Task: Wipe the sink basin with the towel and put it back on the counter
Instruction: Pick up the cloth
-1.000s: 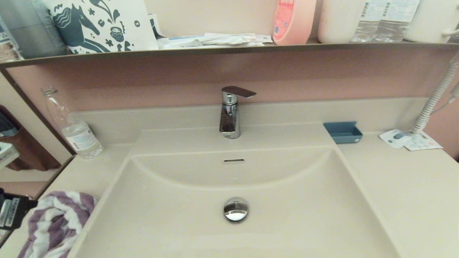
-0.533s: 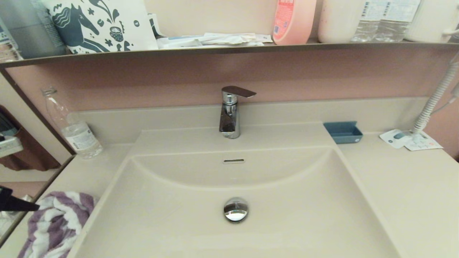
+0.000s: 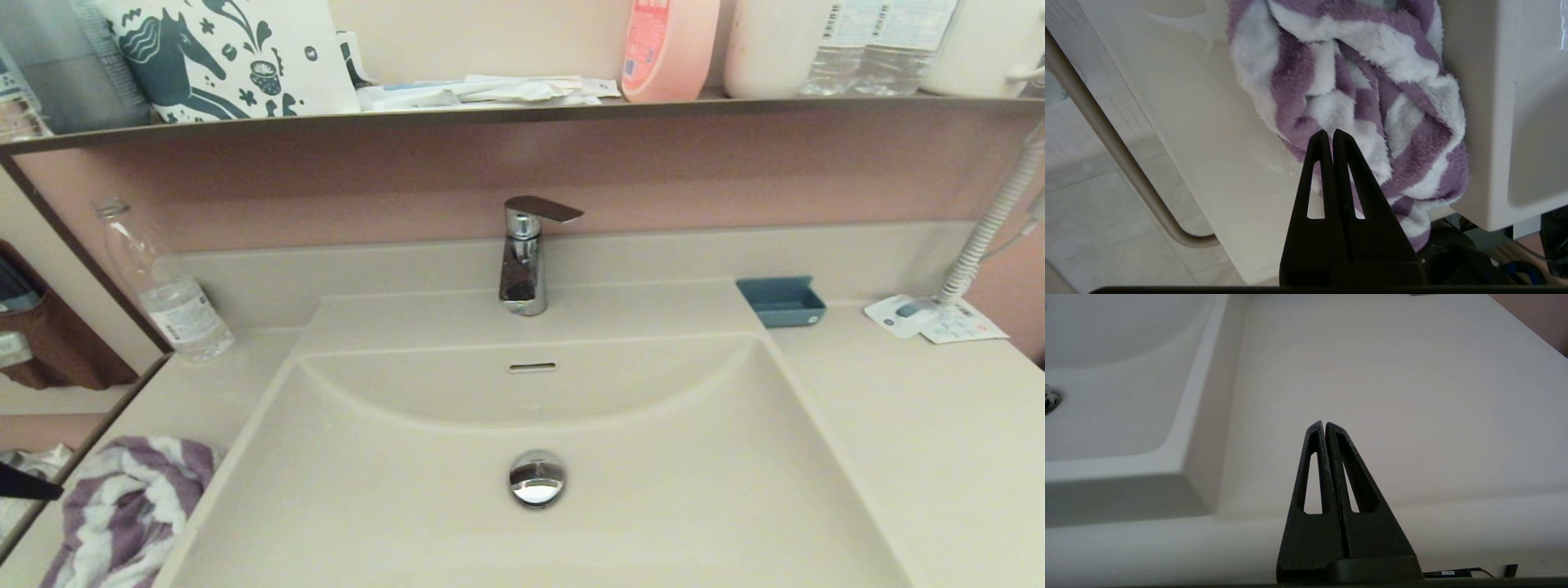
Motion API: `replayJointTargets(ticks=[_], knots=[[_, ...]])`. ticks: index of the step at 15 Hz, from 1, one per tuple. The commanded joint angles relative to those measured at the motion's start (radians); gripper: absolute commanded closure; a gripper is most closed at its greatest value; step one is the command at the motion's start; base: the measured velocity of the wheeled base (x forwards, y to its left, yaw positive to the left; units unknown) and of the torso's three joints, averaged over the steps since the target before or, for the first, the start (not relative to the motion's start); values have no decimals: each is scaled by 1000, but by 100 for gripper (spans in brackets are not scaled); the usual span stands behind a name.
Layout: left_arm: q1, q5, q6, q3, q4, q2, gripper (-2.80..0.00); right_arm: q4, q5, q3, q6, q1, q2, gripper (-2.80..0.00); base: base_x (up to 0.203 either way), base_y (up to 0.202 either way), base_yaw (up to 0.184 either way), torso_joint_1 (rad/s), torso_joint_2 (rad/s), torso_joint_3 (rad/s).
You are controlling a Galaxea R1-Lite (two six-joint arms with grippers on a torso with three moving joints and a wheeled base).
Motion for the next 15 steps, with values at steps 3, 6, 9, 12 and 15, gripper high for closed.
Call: replayJointTargets(ticks=[3,6,9,12,15], knots=[[-2,-2,2,-29,-17,48,-280,0,1,0,0,0,1,0,0,0,0,0,0,0],[-6,31,5,-73,-17,100,-280,0,1,0,0,0,1,0,0,0,0,0,0,0],[-14,42,7,-113,-19,143,-280,0,0,0,1,0,1,0,0,0,0,0,0,0],[-27,41,7,-153,-18,198,-280,0,1,0,0,0,1,0,0,0,0,0,0,0],[-48,36,3,-135,-16,232,-280,0,1,0,0,0,1,0,0,0,0,0,0,0]])
